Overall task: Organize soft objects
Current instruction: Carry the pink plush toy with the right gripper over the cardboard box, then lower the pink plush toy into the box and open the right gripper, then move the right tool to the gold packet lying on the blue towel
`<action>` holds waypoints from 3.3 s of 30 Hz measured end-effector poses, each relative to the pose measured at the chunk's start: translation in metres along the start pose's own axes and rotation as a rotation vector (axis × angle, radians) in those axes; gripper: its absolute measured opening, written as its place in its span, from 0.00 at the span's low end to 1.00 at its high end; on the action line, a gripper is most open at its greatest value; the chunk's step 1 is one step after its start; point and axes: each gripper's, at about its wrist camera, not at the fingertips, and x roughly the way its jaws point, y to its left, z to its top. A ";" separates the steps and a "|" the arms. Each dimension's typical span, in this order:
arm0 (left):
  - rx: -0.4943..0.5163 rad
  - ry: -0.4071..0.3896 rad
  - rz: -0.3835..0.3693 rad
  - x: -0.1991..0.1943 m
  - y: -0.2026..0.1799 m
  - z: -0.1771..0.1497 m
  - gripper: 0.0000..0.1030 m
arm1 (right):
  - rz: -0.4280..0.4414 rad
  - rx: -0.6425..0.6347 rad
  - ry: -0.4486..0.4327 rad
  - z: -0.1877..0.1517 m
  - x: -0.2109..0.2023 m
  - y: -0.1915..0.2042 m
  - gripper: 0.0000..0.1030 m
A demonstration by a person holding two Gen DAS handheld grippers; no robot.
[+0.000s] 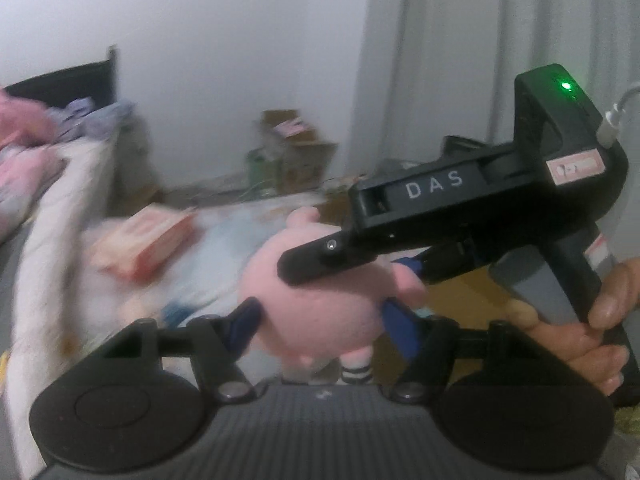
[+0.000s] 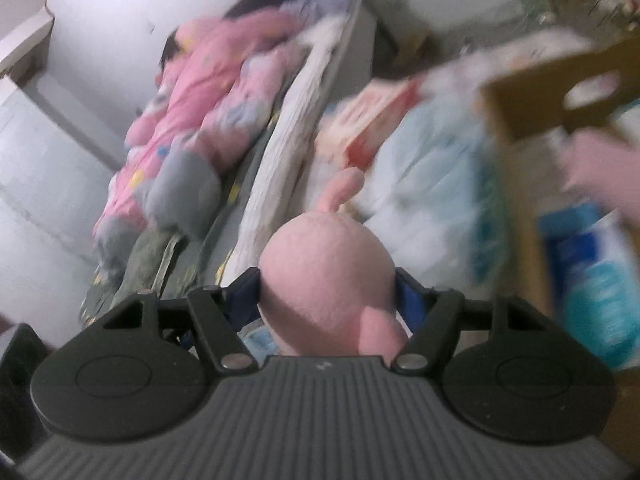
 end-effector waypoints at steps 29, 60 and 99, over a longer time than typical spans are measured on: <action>-0.084 0.124 0.030 0.106 0.008 0.034 0.67 | -0.756 -0.432 0.021 0.036 -0.013 -0.181 0.70; -0.159 0.042 0.277 -0.079 0.067 -0.047 0.82 | -0.133 -0.125 -0.144 -0.005 -0.057 -0.045 0.76; -0.387 0.198 0.331 -0.073 0.115 -0.183 0.29 | -0.026 -0.354 0.411 -0.120 0.179 0.074 0.66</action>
